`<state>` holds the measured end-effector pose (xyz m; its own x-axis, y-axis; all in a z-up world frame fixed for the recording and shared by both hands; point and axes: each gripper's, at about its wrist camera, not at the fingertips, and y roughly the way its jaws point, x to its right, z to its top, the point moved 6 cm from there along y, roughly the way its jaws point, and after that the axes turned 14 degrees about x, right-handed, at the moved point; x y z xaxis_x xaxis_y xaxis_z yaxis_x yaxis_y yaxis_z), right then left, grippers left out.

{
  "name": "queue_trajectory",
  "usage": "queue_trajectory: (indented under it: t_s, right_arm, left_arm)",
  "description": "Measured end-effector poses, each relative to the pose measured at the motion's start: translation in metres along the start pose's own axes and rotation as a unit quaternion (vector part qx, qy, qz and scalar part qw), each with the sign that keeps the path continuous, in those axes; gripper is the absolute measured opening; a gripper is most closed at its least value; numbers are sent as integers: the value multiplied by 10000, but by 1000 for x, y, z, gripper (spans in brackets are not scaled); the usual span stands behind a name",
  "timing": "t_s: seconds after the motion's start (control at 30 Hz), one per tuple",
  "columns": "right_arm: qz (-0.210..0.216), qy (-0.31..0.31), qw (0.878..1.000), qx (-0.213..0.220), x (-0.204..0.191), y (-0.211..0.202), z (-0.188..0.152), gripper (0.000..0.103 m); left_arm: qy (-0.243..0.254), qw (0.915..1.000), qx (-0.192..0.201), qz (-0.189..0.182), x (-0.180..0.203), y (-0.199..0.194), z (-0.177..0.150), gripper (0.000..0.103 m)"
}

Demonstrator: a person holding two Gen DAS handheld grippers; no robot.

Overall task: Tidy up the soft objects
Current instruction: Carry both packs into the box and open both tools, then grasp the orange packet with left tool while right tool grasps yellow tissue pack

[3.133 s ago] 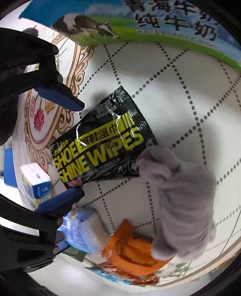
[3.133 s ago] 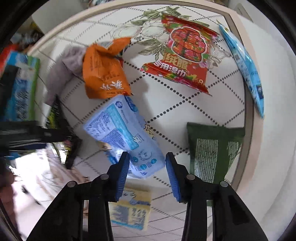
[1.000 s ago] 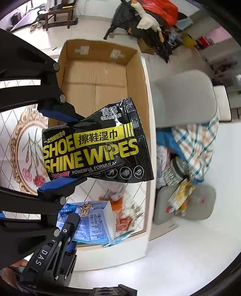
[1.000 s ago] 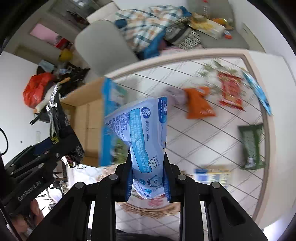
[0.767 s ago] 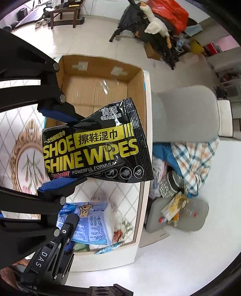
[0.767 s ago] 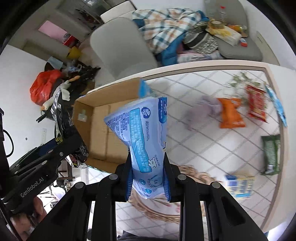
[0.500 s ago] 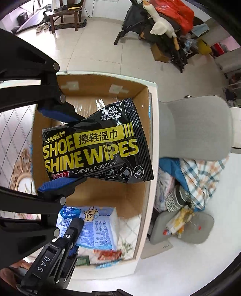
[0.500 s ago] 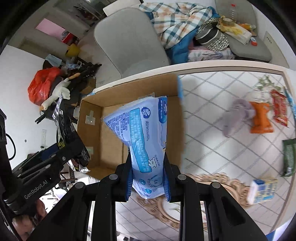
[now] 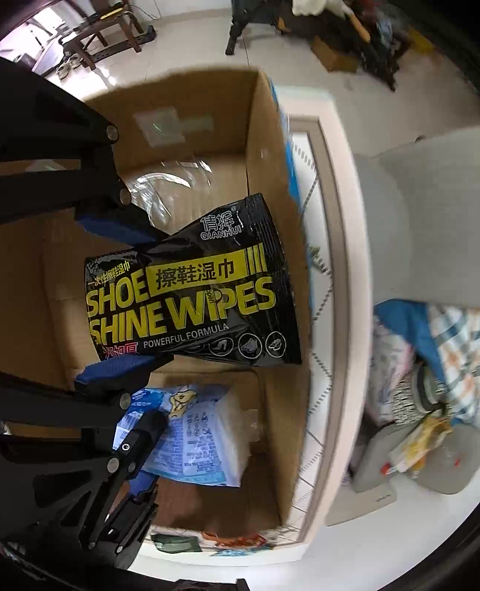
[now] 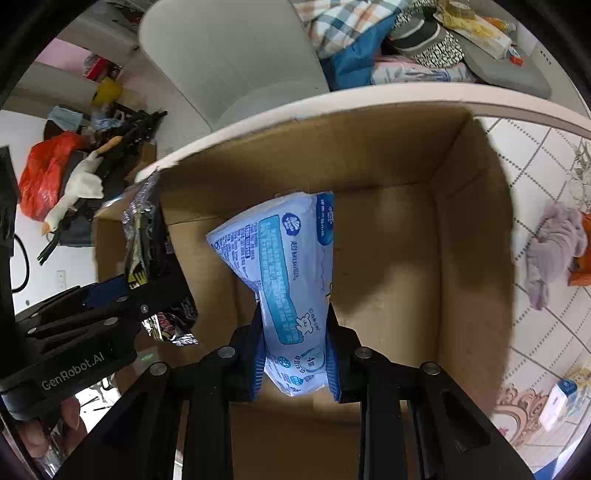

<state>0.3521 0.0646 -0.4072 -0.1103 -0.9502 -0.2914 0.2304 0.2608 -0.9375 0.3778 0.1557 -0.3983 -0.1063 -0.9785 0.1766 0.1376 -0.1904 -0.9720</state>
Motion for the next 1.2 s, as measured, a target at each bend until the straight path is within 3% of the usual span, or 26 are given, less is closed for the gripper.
queue_trajectory:
  t_s: [0.1, 0.17, 0.23, 0.3, 0.37, 0.5, 0.6, 0.67, 0.77, 0.87, 1.07, 1.2]
  right_arm:
    - [-69, -1, 10000, -27, 1, 18, 4, 29]
    - [-71, -4, 9999, -74, 1, 30, 6, 33]
    - [-154, 6, 9999, -22, 5, 35, 9, 47]
    - [-214, -56, 9998, 6, 5, 36, 10, 69]
    - [-230, -130, 9996, 66, 3, 31, 11, 77]
    - [-242, -171, 9995, 61, -5, 17, 8, 78]
    - [-353, -287, 9989, 112, -10, 0, 3, 81]
    - [-462, -410, 9979, 188, -13, -13, -1, 84]
    - [-702, -627, 9951, 293, -19, -33, -12, 90]
    - [-860, -801, 9923, 393, -16, -50, -23, 103]
    - [-1073, -1057, 9860, 716, -13, -88, -53, 103]
    - [-934, -1077, 9860, 862, -16, -114, -71, 103]
  left_arm:
    - [144, 9996, -215, -98, 4, 18, 2, 51]
    - [212, 9991, -351, 75, 0, 29, 1, 52]
    - [127, 9988, -423, 228, -5, 33, 2, 52]
    - [-15, 9989, -430, 192, -6, 31, 1, 53]
    - [-140, 9992, -322, 202, -8, 22, 2, 56]
    - [-125, 9995, -49, 281, -7, -3, 0, 62]
    - [-118, 9992, 172, 355, -8, -24, -4, 82]
    - [-156, 9984, 315, 441, -10, -38, -10, 85]
    - [-220, 9967, 540, 563, -19, -58, -26, 99]
    - [-296, 9943, 787, 652, -24, -74, -40, 101]
    - [-310, 9859, 1340, 955, -22, -104, -66, 101]
    - [-339, 9814, 1622, 971, -17, -132, -87, 101]
